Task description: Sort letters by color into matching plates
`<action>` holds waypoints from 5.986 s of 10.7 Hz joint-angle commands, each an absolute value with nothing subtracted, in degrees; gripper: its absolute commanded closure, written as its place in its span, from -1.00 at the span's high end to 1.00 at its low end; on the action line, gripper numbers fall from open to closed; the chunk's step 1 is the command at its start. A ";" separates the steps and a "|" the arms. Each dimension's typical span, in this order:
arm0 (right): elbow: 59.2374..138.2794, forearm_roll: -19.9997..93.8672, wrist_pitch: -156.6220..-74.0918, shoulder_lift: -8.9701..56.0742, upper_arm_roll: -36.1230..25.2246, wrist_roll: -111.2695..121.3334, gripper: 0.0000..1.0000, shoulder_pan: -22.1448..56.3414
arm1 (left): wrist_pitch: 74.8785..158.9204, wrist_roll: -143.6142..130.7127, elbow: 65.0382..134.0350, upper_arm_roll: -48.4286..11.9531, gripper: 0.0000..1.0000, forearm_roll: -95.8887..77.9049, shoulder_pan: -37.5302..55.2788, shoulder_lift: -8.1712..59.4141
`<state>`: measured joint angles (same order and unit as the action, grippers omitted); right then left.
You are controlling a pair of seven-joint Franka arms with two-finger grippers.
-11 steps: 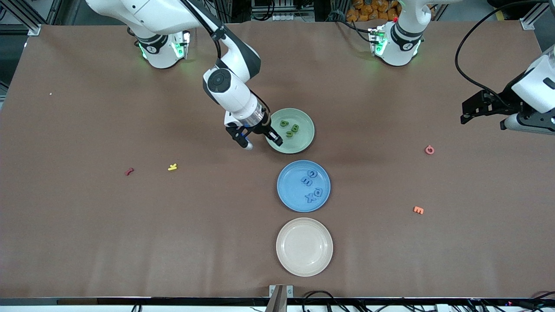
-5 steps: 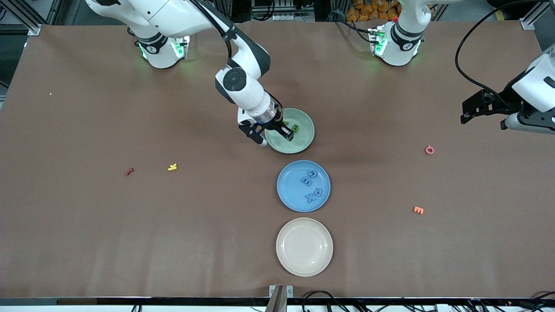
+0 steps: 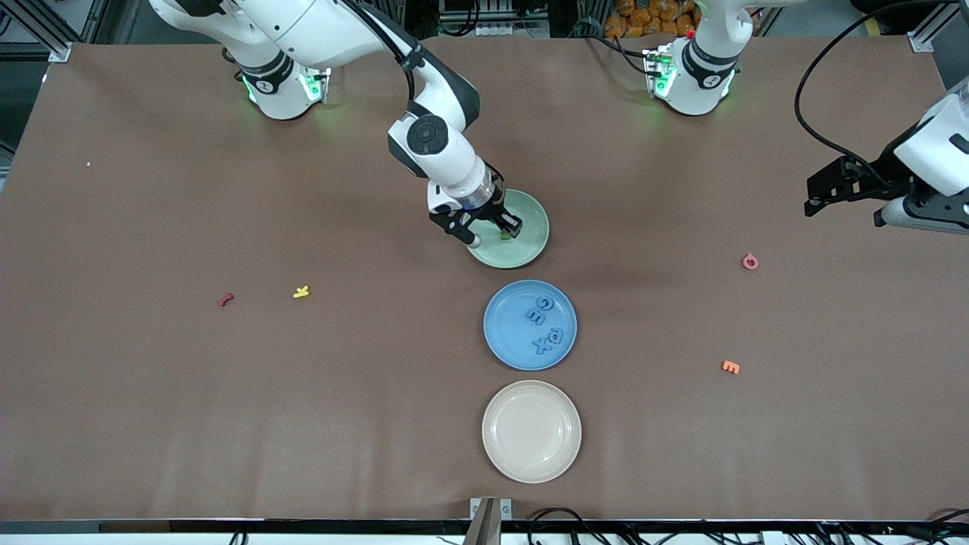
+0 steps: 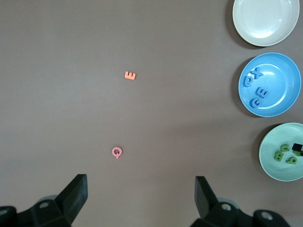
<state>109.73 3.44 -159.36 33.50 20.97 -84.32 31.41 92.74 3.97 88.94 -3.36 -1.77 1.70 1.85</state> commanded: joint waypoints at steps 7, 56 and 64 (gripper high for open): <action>108.19 -2.98 -156.19 34.63 21.61 -87.63 1.00 31.74 | 93.60 3.96 88.24 -3.52 1.00 0.44 1.32 2.11; 93.96 -0.97 -97.47 0.79 -5.27 10.02 1.00 4.31 | 95.27 -0.79 88.51 -5.71 1.00 0.70 0.88 1.32; 93.95 -0.62 -94.41 2.11 -7.73 10.11 1.00 5.45 | 95.36 -0.79 88.33 -5.80 1.00 0.79 1.23 1.23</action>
<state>94.94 -0.25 -96.49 1.98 -6.99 9.56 4.29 95.18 -0.23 88.49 -5.46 -0.65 1.27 1.55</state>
